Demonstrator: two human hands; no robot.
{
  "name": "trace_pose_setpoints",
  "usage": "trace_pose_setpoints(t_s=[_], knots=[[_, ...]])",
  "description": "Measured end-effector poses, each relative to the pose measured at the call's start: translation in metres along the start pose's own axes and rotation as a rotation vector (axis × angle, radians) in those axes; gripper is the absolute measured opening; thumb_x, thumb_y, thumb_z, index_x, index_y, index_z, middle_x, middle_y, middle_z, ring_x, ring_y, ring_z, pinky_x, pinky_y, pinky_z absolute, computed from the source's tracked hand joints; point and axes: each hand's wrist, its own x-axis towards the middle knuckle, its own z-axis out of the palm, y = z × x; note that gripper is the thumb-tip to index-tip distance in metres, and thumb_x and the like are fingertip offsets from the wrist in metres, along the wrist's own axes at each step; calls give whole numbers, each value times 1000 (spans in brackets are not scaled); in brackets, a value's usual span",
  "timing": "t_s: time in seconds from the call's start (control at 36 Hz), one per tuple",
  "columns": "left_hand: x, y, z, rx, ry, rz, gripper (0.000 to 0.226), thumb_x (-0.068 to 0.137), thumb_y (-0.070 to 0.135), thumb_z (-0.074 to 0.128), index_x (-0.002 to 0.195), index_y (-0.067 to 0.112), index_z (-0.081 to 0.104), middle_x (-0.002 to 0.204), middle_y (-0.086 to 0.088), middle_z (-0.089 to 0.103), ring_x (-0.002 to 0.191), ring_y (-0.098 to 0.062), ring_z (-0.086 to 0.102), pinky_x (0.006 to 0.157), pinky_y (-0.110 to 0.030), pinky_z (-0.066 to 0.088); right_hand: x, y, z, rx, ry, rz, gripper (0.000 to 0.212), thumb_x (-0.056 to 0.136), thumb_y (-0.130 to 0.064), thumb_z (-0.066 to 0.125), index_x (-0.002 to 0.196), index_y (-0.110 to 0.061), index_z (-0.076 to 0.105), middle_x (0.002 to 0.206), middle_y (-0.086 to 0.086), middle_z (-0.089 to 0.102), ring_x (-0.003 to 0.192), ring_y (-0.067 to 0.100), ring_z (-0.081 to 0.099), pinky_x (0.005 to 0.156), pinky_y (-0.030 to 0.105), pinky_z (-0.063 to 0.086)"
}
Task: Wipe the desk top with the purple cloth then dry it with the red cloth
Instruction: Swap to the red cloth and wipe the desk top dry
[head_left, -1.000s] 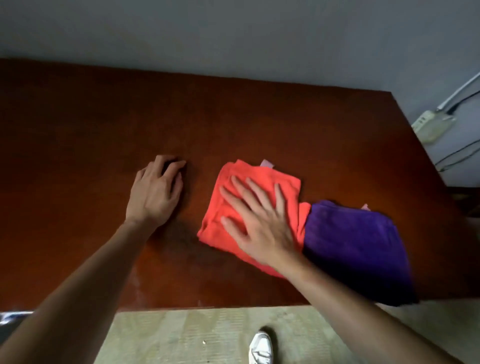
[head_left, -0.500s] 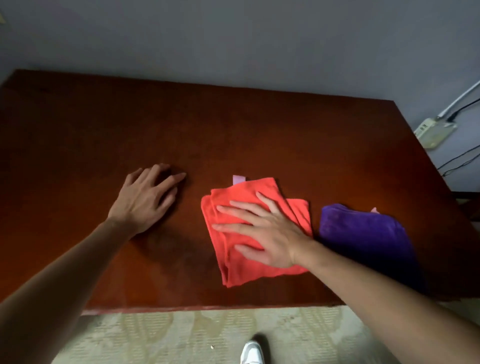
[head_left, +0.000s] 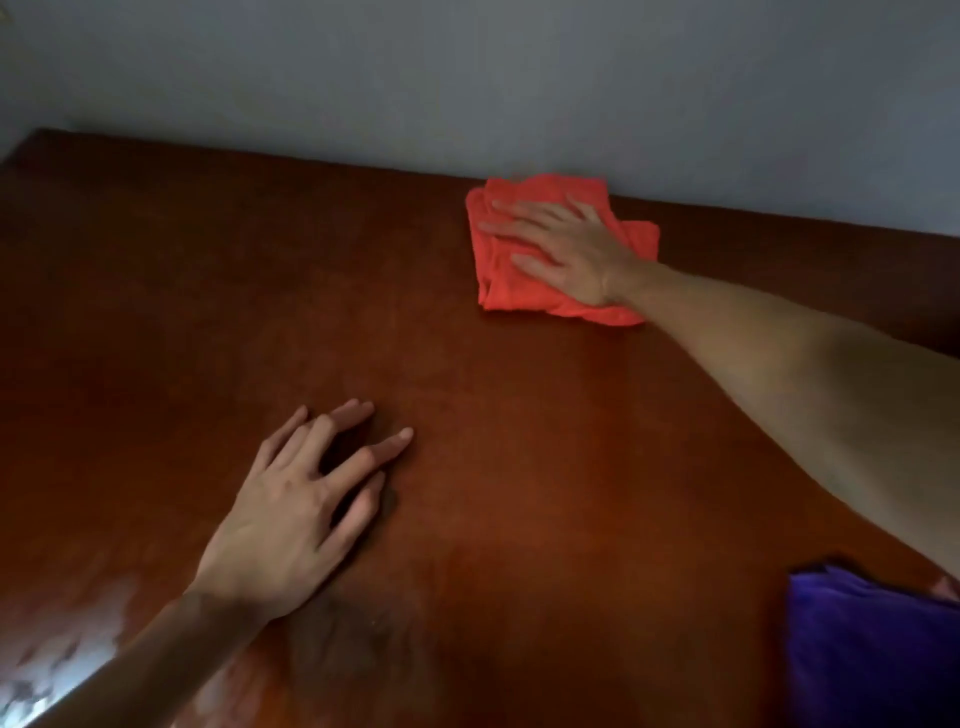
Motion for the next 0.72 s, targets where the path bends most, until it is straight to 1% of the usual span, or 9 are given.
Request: trace_pose_setpoints(t_s=[0.08, 0.22, 0.28, 0.36, 0.42, 0.53, 0.58, 0.67, 0.72], knots=[[1, -1, 1, -13, 6, 2, 47, 105, 46, 28, 150, 42, 40, 153, 1, 40, 151, -9, 22, 126, -40, 10, 16, 10, -2, 36, 27, 83, 63, 95, -65, 19, 155, -49, 28, 168, -14, 24, 154, 18, 24, 123, 59, 11], [1, -1, 1, -14, 32, 18, 46, 106, 45, 30, 150, 41, 41, 152, 0, 40, 150, -13, 27, 125, -43, 15, 23, 6, 0, 90, 114, 223, 56, 100, -57, 32, 155, -47, 32, 169, -12, 23, 155, 19, 21, 123, 60, 7], [1, -1, 2, -16, 34, 24, 46, 106, 45, 29, 150, 41, 42, 151, -1, 41, 150, -14, 28, 125, -42, 13, 22, 0, 5, 114, 156, 339, 52, 104, -55, 35, 155, -46, 32, 170, -10, 21, 156, 19, 19, 123, 61, 5], [1, -1, 2, -18, 57, 34, 46, 105, 44, 30, 149, 39, 45, 150, -2, 42, 148, -16, 29, 125, -37, 8, 14, -20, 11, 116, 177, 530, 56, 104, -59, 30, 157, -42, 29, 171, -8, 16, 157, 18, 13, 123, 62, 1], [1, -1, 3, -25, 71, 41, 46, 105, 44, 30, 148, 38, 46, 148, -2, 42, 147, -17, 30, 124, -36, 10, 1, -40, 14, 124, 177, 597, 59, 103, -61, 29, 158, -41, 27, 171, -8, 14, 158, 18, 11, 123, 62, 0], [1, -1, 4, -42, 107, 38, 47, 104, 42, 28, 145, 34, 49, 144, -4, 45, 144, -20, 36, 123, -42, 18, -44, -92, 25, 116, 186, 554, 59, 102, -57, 31, 159, -40, 27, 171, -7, 15, 157, 19, 12, 122, 63, -2], [1, -1, 4, -57, 138, 42, 45, 104, 38, 30, 142, 28, 52, 140, -4, 49, 137, -23, 45, 120, -45, 25, -75, -128, 32, 104, 202, 509, 65, 96, -60, 27, 157, -39, 31, 171, -8, 18, 157, 18, 15, 123, 63, 0], [0, 0, 3, -98, 193, 56, 39, 105, 33, 32, 136, 23, 54, 128, -5, 53, 117, -27, 54, 105, -47, 38, -122, -189, 42, 84, 205, 493, 75, 87, -63, 16, 156, -41, 33, 170, -9, 20, 157, 17, 17, 123, 61, 4], [-4, 1, 0, -105, 248, 43, 37, 104, 32, 34, 133, 22, 55, 123, -5, 54, 107, -29, 55, 94, -45, 40, -152, -234, 48, 70, 207, 466, 72, 88, -62, 21, 156, -41, 34, 169, -9, 22, 156, 17, 19, 123, 62, 6]])
